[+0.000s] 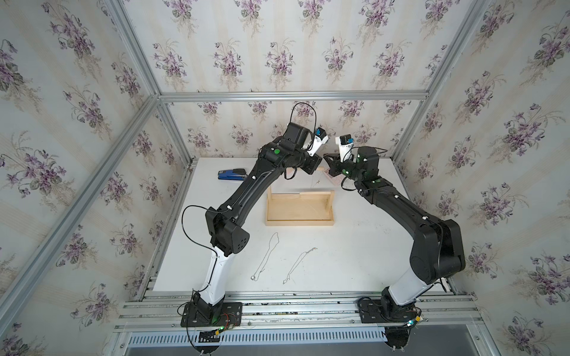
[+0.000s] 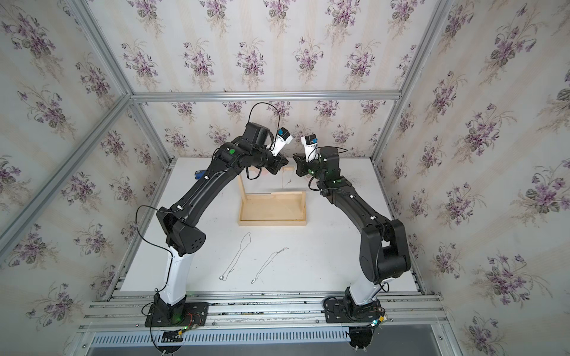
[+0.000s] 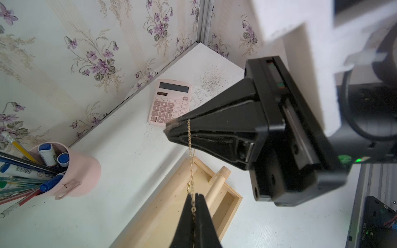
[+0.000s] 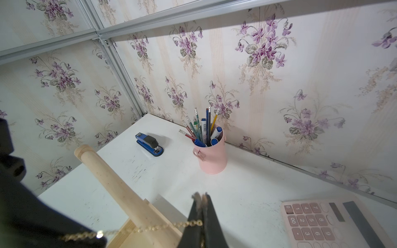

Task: Hang the necklace on the jewelry display stand
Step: Hang the necklace on the stand.

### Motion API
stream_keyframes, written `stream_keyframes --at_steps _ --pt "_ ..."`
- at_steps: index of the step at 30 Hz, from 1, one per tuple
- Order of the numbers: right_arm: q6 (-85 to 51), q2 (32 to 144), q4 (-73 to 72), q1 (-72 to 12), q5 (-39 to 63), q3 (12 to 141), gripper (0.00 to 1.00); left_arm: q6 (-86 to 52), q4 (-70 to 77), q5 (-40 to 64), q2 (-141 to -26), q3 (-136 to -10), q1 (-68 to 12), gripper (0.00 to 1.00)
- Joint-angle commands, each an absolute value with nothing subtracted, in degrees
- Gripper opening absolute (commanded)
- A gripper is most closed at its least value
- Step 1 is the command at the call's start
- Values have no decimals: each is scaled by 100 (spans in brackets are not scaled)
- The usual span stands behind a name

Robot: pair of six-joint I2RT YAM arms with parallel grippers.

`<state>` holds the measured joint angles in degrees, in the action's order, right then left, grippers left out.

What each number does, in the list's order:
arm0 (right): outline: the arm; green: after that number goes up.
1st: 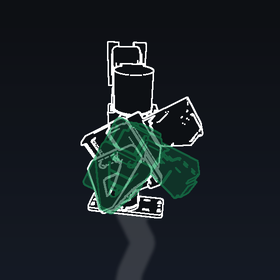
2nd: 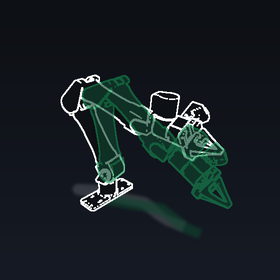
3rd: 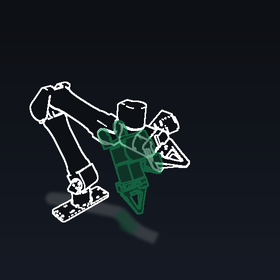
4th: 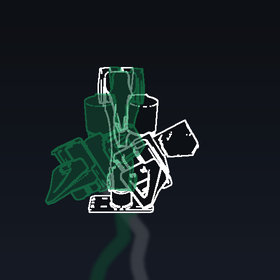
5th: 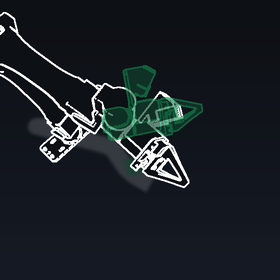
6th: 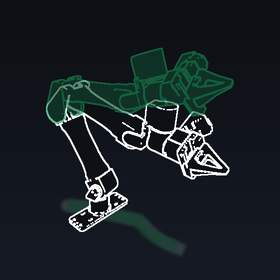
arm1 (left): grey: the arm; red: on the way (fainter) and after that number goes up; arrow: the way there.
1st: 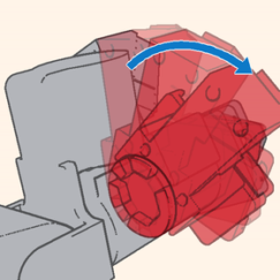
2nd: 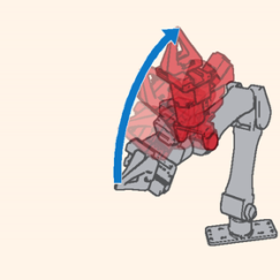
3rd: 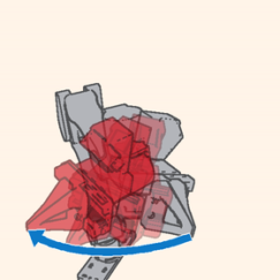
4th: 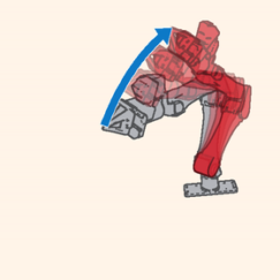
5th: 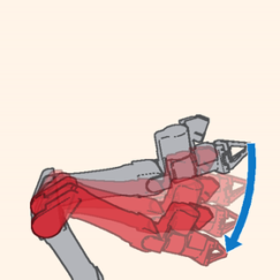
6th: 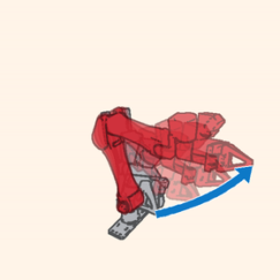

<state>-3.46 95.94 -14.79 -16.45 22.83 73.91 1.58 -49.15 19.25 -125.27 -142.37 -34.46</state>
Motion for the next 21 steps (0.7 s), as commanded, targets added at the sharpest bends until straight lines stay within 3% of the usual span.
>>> stream_keyframes --at_steps 1,21 --pt "-374 9829 -1513 -1635 2452 7642 0 27 -4750 2006 -12542 -14292 -3361 0" --pt "-110 11040 -360 -1894 3492 9290 0 -239 -5285 2021 -12498 -14258 -2976 0"
